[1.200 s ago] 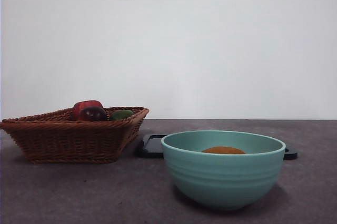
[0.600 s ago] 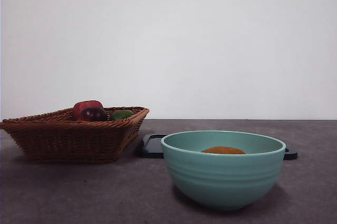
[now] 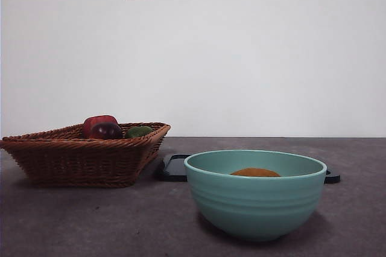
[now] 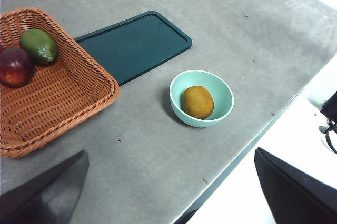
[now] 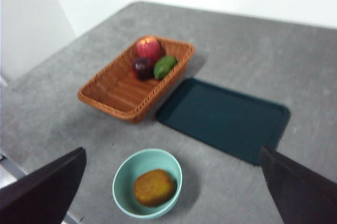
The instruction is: Pick up the wifruite, put it on the bowl, pick up the plate, put it on desk
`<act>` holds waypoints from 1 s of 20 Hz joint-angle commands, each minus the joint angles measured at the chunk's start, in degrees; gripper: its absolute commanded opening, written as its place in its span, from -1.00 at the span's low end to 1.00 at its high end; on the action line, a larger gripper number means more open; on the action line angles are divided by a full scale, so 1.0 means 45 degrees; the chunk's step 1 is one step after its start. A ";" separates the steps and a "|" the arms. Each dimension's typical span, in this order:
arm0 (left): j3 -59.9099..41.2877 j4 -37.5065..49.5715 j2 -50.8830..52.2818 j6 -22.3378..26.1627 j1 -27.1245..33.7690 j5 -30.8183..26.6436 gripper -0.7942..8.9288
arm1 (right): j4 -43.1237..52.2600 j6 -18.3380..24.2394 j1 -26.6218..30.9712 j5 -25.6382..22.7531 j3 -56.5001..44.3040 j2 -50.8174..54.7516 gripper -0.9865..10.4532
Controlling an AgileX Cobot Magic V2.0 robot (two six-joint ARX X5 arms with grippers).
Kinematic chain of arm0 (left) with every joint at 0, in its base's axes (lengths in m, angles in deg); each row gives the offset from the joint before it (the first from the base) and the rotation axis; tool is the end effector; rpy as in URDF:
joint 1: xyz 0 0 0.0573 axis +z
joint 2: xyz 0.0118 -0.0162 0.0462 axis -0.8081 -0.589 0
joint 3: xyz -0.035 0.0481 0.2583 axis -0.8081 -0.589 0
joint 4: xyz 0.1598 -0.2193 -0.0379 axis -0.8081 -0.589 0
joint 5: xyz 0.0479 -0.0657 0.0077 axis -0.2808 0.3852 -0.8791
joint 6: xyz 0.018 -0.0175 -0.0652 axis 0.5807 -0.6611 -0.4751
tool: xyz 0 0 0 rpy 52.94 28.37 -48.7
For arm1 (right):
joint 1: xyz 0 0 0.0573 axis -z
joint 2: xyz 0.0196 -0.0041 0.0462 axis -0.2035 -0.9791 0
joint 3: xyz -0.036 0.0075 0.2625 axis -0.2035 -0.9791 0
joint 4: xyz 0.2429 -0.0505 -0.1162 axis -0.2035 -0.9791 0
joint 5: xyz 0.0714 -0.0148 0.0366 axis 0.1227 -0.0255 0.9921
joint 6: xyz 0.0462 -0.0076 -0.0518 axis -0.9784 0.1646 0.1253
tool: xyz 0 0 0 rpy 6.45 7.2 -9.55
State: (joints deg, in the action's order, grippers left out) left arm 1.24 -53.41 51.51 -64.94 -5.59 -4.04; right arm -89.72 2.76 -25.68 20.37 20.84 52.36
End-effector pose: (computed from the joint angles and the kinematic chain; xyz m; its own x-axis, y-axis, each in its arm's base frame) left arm 0.0476 -0.0651 0.3522 0.5674 -0.6681 -0.4813 0.6987 0.6999 -0.1478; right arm 0.0722 0.0388 0.3916 0.7283 0.5758 -0.3716 -0.5389 0.8162 0.2085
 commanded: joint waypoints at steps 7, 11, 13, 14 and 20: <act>0.0102 0.0136 -0.0034 -0.0024 -0.0126 0.0063 0.19 | -0.0015 -0.0729 -0.0359 0.1035 0.0219 -0.3560 0.15; 0.0107 0.0136 -0.0034 -0.0024 -0.0126 0.0063 0.19 | -0.0185 -0.0777 -0.1287 0.0981 0.0219 -0.5663 0.15; 0.0102 0.0141 -0.0034 -0.0024 -0.0126 0.0063 0.19 | -0.0204 -0.0899 -0.1821 0.0826 0.0219 -0.6737 0.15; 0.0102 0.0141 -0.0034 -0.0024 -0.0126 0.0063 0.19 | -0.0199 -0.1112 -0.2089 0.0461 0.0219 -0.7276 0.15; 0.0102 0.0141 -0.0034 -0.0024 -0.0126 0.0063 0.19 | -0.0291 -0.1481 -0.3317 -0.0894 0.0219 -1.0297 0.15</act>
State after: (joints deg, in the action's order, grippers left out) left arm 1.24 -53.41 51.51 -64.94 -5.59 -4.04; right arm -91.14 -3.17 -40.32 16.44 20.86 6.70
